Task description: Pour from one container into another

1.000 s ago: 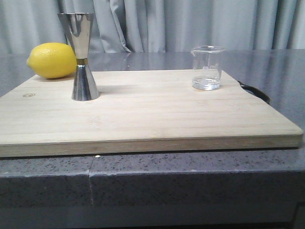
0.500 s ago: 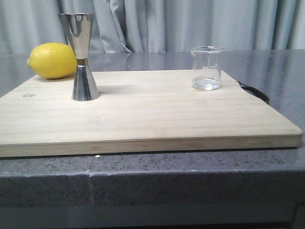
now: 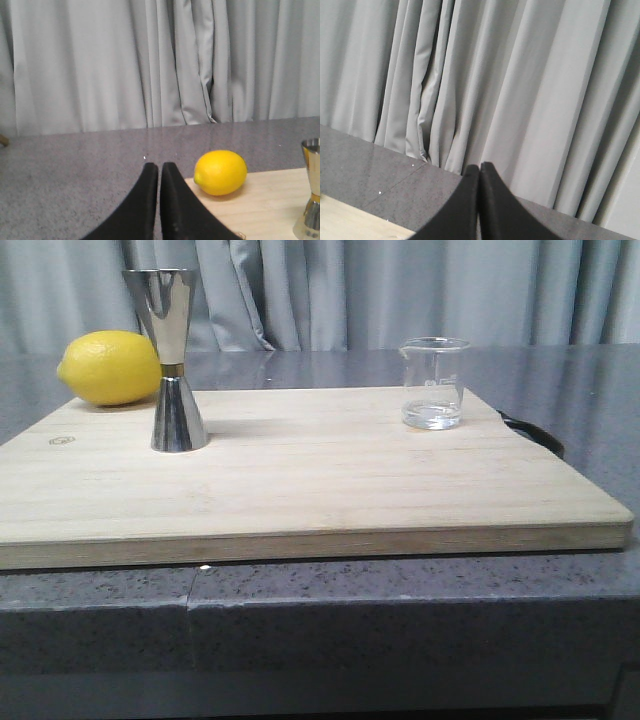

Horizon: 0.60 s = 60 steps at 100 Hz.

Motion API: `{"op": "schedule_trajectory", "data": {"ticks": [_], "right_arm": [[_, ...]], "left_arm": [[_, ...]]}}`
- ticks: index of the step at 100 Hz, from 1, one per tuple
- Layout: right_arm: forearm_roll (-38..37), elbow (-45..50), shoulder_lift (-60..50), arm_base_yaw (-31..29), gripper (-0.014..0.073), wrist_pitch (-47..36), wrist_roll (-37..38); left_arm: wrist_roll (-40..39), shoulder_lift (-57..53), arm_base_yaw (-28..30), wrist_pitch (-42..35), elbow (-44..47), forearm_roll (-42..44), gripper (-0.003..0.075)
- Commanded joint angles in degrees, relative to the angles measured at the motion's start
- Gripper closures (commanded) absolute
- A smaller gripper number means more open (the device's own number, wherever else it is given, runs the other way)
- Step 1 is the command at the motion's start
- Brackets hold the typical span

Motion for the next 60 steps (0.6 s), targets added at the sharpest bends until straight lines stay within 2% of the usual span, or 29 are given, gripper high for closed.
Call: {"op": "schedule_trajectory", "data": {"ticks": [1, 27, 38, 60], "right_arm": [[-0.67, 2.07, -2.04, -0.55, 0.065, -3.65, -0.51], [0.52, 14.46, -9.16, -3.22, 0.065, -8.01, -0.51], [4.67, 18.2, -11.36, -4.92, 0.065, -9.6, -0.51], [4.8, 22.72, -12.21, -6.48, 0.065, -9.73, -0.51]], "left_arm": [[-2.01, -0.19, -0.51, 0.79, 1.23, -2.93, 0.074], [-2.01, -0.19, -7.41, 0.3, 5.26, -2.93, 0.074], [-2.01, -0.19, -9.6, -2.56, 5.35, -2.93, 0.074], [-1.73, -0.19, -11.52, -8.43, 6.02, -2.93, 0.074]]}}
